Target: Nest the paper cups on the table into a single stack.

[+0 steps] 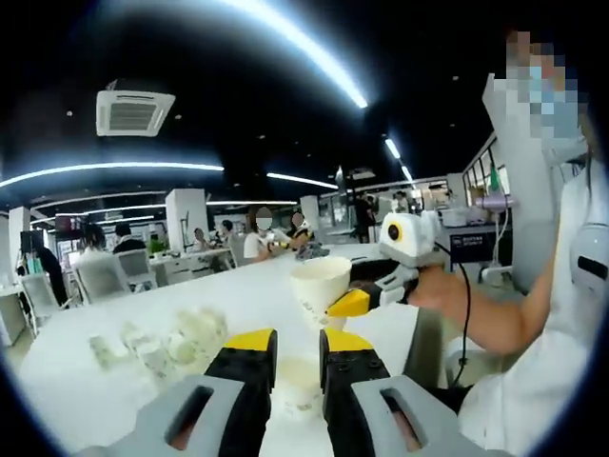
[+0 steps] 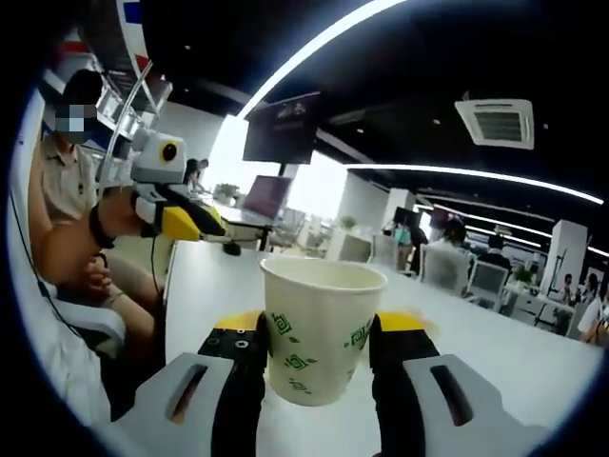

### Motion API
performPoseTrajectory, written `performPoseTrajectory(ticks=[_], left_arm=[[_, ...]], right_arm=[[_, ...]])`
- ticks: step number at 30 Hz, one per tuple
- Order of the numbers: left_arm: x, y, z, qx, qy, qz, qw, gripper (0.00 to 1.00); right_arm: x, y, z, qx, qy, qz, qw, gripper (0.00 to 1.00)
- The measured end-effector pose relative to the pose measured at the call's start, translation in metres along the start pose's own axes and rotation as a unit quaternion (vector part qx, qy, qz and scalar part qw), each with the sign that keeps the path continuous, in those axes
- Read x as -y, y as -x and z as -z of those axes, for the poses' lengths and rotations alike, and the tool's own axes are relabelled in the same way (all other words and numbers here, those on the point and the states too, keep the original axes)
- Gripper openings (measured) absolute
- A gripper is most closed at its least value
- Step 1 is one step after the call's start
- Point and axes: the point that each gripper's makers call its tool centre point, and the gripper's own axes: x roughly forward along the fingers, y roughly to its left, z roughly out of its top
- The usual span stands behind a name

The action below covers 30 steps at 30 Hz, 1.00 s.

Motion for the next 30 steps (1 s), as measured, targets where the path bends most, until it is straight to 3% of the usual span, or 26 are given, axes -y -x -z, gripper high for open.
performPoseTrajectory(ticks=[6, 14, 23, 30], left_arm=[[-0.010, 0.013, 0.014, 0.026, 0.046, -0.031, 0.9981, 0.20], [-0.006, 0.023, 0.042, 0.014, 0.066, -0.050, 0.9965, 0.22], [-0.005, 0.027, 0.049, 0.017, 0.072, -0.072, 0.9947, 0.23], [0.004, 0.020, 0.053, 0.022, 0.085, -0.057, 0.9945, 0.23]], right_arm=[[-0.007, -0.006, 0.000, 0.018, -0.021, -0.008, 0.9996, 0.45], [-0.018, -0.017, 0.007, 0.040, -0.060, -0.026, 0.9971, 0.45], [-0.021, -0.017, 0.002, 0.069, -0.096, -0.035, 0.9924, 0.45], [-0.025, -0.026, 0.007, 0.092, -0.133, -0.054, 0.9853, 0.45]])
